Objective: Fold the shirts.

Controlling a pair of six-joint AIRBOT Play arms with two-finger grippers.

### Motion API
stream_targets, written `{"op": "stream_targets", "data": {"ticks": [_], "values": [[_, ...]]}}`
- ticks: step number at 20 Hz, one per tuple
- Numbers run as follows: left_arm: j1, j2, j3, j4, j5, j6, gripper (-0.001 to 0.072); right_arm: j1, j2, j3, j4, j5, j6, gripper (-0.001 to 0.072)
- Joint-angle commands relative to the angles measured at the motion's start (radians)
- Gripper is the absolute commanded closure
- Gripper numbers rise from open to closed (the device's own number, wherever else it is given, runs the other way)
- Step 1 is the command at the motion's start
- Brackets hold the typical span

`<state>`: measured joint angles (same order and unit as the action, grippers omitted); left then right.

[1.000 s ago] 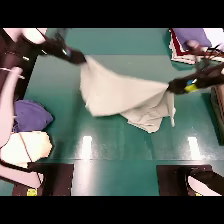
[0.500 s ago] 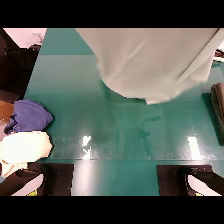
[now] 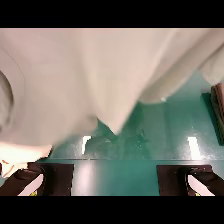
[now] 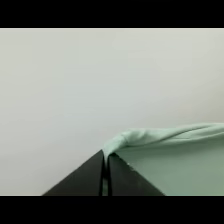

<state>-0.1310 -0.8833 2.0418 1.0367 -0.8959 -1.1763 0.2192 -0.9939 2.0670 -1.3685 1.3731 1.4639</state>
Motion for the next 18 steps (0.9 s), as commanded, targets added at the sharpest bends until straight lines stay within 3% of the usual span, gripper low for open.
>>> {"op": "stream_targets", "data": {"ticks": [1,5,7,13,17,18], "values": [[0.001,-0.103,-0.041,0.064,-0.111,-0.008,0.0682,0.001,-0.107,0.026,0.014,0.076,0.001,0.0693],[0.001,-0.338,-0.08,0.244,-0.287,-0.112,0.0682,0.001,-0.294,-0.153,0.013,0.098,0.0,0.0693],[0.001,-0.466,-0.122,0.251,-0.334,-0.13,0.0681,0.001,-0.409,-0.23,0.013,0.063,-0.025,0.0693],[0.001,-0.822,-0.214,0.25,-0.256,-0.137,0.0681,0.0,-0.719,-0.297,0.015,-0.192,-0.035,0.0693],[0.001,-0.909,-0.214,0.251,-0.185,-0.214,0.0679,0.001,-0.798,-0.296,0.017,-0.264,0.007,0.0692],[0.001,-0.909,-0.214,0.252,-0.185,-0.212,0.062,-0.002,-0.802,-0.296,0.016,-0.275,0.021,0.0677]]}}
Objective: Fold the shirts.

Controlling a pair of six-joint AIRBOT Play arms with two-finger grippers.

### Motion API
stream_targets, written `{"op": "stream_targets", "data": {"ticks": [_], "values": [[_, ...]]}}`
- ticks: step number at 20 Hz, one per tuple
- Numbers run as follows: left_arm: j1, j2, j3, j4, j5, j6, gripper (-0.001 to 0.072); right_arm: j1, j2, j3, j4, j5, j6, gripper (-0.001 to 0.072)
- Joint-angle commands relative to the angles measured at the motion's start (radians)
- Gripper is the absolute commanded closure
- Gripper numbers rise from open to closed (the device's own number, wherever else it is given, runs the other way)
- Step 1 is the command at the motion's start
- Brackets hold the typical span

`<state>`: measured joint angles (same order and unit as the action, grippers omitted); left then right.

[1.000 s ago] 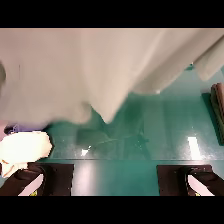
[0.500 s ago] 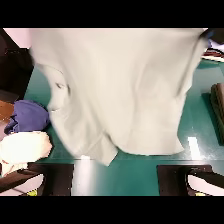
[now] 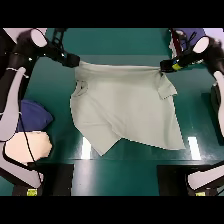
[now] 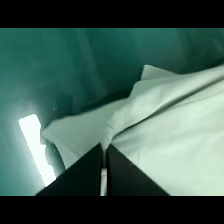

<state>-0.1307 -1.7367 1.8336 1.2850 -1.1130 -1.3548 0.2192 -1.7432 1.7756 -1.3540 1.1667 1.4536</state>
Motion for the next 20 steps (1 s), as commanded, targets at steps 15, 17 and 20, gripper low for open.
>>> {"op": "stream_targets", "data": {"ticks": [15,17,20], "values": [[0.192,0.242,-0.197,0.062,-0.296,-0.102,0.0001,-0.175,0.246,-0.14,0.262,0.369,-0.154,0.0383],[0.241,0.38,-0.409,0.057,-0.271,-0.083,0.0,-0.205,0.353,-0.28,0.301,0.352,-0.177,0.0383],[0.325,0.588,-0.766,-0.047,-0.192,-0.084,0.0,-0.246,0.481,-0.431,0.353,0.335,-0.192,0.0383]]}}
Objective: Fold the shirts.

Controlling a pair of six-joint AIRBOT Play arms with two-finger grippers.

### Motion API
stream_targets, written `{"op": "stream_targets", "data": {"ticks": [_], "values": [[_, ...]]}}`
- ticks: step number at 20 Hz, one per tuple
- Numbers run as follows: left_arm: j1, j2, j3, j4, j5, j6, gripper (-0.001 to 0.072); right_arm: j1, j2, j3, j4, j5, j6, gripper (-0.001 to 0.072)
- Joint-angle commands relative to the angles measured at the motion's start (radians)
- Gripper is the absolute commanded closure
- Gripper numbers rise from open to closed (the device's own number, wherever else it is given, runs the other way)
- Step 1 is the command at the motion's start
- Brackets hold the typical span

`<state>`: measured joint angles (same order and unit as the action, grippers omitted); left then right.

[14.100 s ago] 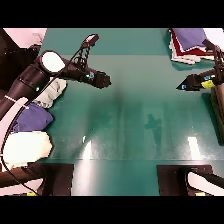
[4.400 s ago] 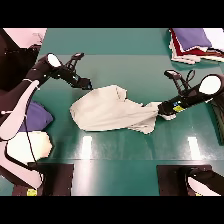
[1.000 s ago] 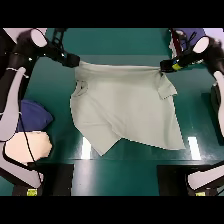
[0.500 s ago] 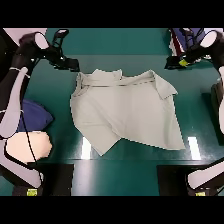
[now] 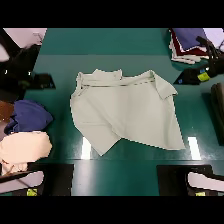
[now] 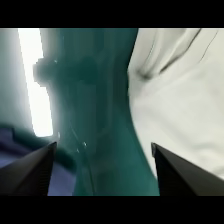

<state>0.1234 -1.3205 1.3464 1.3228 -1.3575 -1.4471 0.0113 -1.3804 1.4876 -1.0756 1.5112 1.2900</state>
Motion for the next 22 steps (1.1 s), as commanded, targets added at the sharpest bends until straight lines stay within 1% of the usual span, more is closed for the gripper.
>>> {"op": "stream_targets", "data": {"ticks": [1,4,6,10,18,20,22], "values": [[0.092,0.222,-0.378,-0.154,0.076,0.016,0.0,-0.052,0.16,-0.187,0.092,-0.023,-0.035,0.0383],[0.11,0.301,-0.615,-0.381,0.11,0.077,0.0,-0.063,0.26,-0.291,0.1,-0.078,-0.035,0.0384],[0.11,0.306,-0.718,-0.45,0.148,0.093,0.0,-0.063,0.308,-0.343,0.109,-0.091,-0.035,0.0383],[0.109,0.305,-0.816,-0.484,0.241,0.094,0.0,-0.063,0.361,-0.382,0.115,-0.097,-0.035,0.0383],[0.108,0.303,-0.834,-0.508,0.308,0.105,0.0,-0.063,0.37,-0.387,0.116,-0.122,-0.035,0.0384],[0.066,0.302,-0.867,-0.517,0.341,0.105,0.0001,-0.063,0.37,-0.387,0.117,-0.123,-0.035,0.0384],[-0.012,0.302,-0.883,-0.518,0.397,0.103,0.0,-0.063,0.37,-0.387,0.116,-0.123,-0.034,0.0384]]}}
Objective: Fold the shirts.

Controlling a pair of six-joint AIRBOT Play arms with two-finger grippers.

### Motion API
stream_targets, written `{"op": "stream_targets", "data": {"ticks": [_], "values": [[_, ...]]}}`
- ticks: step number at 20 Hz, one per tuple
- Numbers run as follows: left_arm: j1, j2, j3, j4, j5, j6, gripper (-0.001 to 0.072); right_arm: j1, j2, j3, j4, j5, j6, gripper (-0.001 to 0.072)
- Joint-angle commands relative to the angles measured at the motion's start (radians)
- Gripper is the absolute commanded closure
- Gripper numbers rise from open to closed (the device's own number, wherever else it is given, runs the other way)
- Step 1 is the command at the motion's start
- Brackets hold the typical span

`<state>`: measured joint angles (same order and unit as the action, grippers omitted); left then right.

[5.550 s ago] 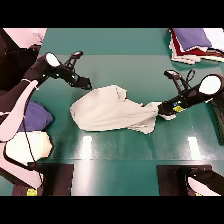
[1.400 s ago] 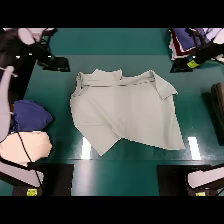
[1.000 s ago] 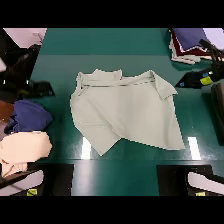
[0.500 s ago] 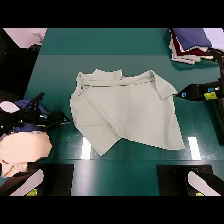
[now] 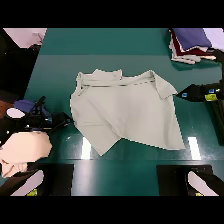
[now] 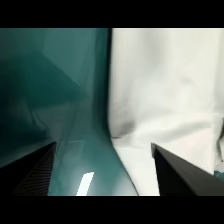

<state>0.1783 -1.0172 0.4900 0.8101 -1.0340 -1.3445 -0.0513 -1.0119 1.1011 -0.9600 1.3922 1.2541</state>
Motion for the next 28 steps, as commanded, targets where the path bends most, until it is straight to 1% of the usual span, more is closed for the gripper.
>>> {"op": "stream_targets", "data": {"ticks": [1,2,4,5,6,7,9,10,11,13,15,16,18,19,20,21,22,23,25,28], "values": [[-0.109,-0.001,-0.027,-0.014,0.105,-0.003,0.0001,0.0,0.002,-0.001,0.001,-0.005,0.002,0.0384],[-0.145,-0.001,-0.027,-0.034,0.135,-0.004,0.0001,0.0,0.002,-0.001,0.001,-0.004,0.002,0.0384],[-0.202,-0.001,-0.027,-0.04,0.208,-0.039,0.0002,0.0,0.002,-0.001,0.001,-0.004,0.002,0.0384],[-0.214,-0.001,-0.027,-0.041,0.227,-0.063,0.0073,0.0,0.002,-0.001,0.001,-0.004,0.002,0.0384],[-0.216,-0.001,-0.027,-0.045,0.23,-0.069,0.029,0.0,0.002,-0.001,0.001,-0.004,0.002,0.0384],[-0.216,-0.001,-0.027,-0.049,0.231,-0.069,0.0443,0.0,0.002,-0.001,0.001,-0.004,0.002,0.0384],[-0.216,-0.001,-0.027,-0.052,0.23,-0.069,0.0453,0.0,0.002,-0.001,0.0,-0.004,0.002,0.0384],[-0.216,-0.001,-0.026,-0.054,0.224,-0.069,0.0492,0.0,0.002,-0.001,-0.002,0.002,0.002,0.0384],[-0.216,0.0,-0.018,-0.055,0.21,-0.06,0.0674,-0.001,0.002,-0.001,-0.019,0.014,0.002,0.0384],[-0.216,0.002,0.039,-0.047,0.169,-0.029,0.0682,-0.001,0.003,-0.013,-0.102,0.07,0.015,0.0384],[-0.216,0.002,0.127,-0.046,0.124,0.011,0.0682,-0.016,0.026,-0.089,-0.232,0.104,0.045,0.0383],[-0.216,0.002,0.171,-0.045,0.102,0.023,0.0682,-0.045,0.042,-0.14,-0.267,0.103,0.048,0.0383],[-0.216,0.002,0.245,-0.045,0.076,0.06,0.0682,-0.151,0.072,-0.253,-0.271,0.106,0.048,0.0382],[-0.216,0.002,0.264,-0.046,0.073,0.068,0.0682,-0.22,0.078,-0.308,-0.274,0.118,0.046,0.0346],[-0.216,0.002,0.275,-0.046,0.073,0.07,0.0682,-0.288,0.074,-0.358,-0.274,0.137,0.046,0.0228],[-0.216,0.002,0.277,-0.05,0.076,0.07,0.0682,-0.358,0.061,-0.407,-0.272,0.16,0.032,0.0212],[-0.216,0.001,0.277,-0.048,0.075,0.07,0.0682,-0.414,0.041,-0.451,-0.271,0.18,0.003,0.0218],[-0.216,0.001,0.277,-0.047,0.075,0.07,0.0682,-0.453,0.018,-0.486,-0.271,0.187,-0.018,0.0249],[-0.216,0.001,0.277,-0.047,0.075,0.07,0.0681,-0.491,-0.024,-0.541,-0.274,0.175,-0.033,0.025],[-0.216,0.001,0.277,-0.047,0.075,0.07,0.0682,-0.494,-0.061,-0.576,-0.273,0.118,-0.032,0.025]]}}
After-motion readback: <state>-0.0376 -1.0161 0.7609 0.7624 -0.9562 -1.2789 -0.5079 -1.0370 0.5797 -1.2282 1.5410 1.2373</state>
